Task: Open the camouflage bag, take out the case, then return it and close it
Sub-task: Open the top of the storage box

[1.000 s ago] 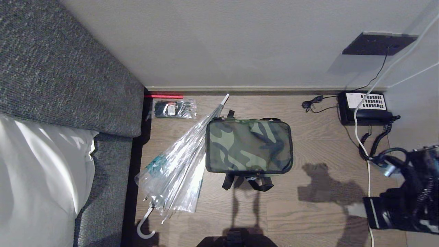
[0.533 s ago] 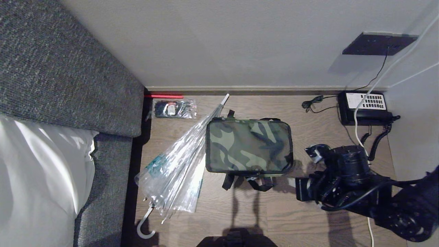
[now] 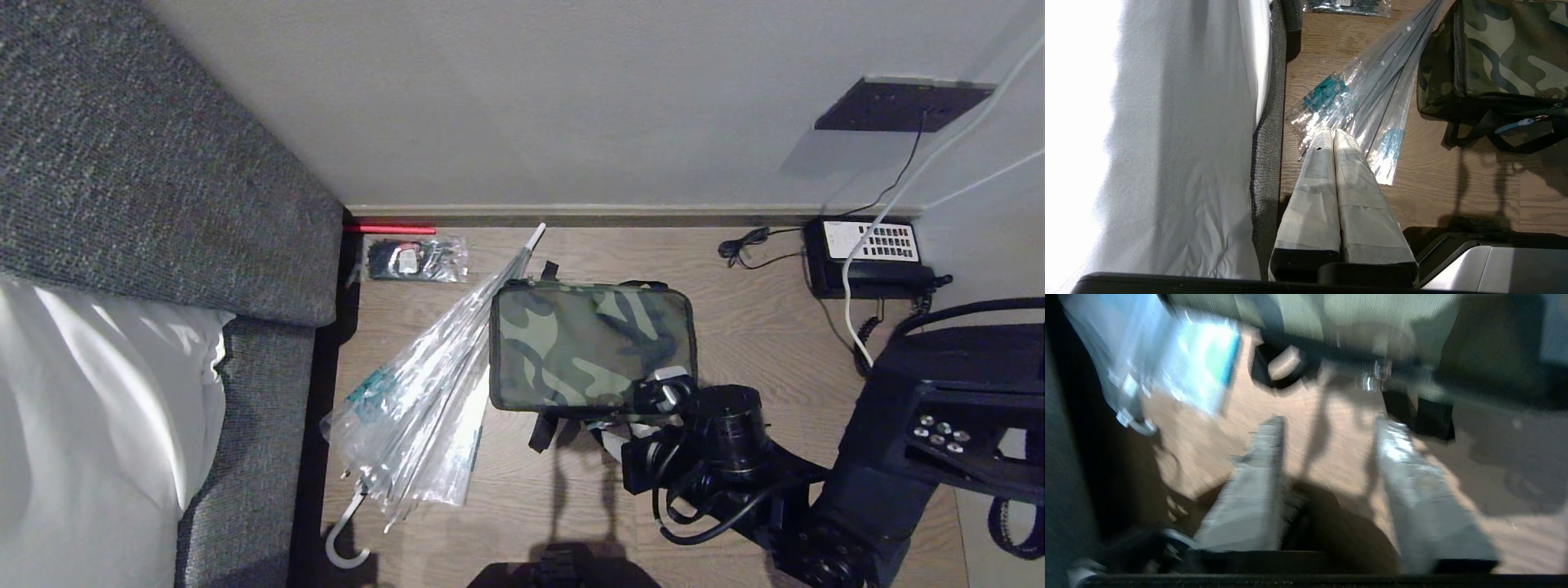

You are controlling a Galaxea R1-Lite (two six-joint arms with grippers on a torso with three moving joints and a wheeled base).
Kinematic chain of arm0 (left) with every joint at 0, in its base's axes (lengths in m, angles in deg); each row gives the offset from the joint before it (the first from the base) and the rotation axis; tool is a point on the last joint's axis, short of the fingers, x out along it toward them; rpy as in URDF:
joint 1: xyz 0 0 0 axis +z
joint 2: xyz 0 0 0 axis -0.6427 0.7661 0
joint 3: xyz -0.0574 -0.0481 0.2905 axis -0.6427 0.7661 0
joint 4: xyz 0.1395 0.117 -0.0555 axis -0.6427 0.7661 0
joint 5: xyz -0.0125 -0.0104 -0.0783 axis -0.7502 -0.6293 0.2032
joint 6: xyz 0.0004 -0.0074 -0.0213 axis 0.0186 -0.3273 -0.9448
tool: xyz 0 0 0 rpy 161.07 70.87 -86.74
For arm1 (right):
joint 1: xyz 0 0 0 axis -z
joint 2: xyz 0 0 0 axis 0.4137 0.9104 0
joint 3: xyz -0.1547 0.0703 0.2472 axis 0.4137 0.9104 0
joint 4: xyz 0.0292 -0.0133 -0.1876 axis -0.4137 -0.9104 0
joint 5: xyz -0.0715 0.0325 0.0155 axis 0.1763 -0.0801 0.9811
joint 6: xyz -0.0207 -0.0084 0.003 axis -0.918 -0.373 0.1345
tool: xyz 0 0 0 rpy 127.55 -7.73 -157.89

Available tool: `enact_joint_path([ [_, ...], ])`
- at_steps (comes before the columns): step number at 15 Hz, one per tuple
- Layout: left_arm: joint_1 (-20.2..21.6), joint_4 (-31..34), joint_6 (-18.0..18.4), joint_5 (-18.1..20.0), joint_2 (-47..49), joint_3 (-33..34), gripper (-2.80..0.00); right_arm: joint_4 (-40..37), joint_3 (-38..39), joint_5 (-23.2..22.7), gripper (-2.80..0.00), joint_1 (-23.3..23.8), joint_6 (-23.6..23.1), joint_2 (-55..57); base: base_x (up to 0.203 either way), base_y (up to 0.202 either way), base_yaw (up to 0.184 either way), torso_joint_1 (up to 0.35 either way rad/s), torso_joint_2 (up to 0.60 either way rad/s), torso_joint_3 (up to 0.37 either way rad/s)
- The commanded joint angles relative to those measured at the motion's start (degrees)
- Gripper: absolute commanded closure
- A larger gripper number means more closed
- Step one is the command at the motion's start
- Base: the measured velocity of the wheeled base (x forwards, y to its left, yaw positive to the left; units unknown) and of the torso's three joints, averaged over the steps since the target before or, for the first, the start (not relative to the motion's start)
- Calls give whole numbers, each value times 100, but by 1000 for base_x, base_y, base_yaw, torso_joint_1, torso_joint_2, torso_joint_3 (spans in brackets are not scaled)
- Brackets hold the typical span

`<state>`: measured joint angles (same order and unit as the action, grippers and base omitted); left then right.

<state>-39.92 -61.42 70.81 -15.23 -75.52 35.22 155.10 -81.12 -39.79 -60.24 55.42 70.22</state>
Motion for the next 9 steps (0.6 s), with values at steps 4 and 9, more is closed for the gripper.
enact_joint_path([
  [4,1,-6,-1,0,-2,0,0,261,-146,69,-280,-15,-6,654,0,0,0,0,0,0],
  [9,1,-6,-1,0,-2,0,0,539,-854,296,-280,104,4,1349,0,0,0,0,0,0],
])
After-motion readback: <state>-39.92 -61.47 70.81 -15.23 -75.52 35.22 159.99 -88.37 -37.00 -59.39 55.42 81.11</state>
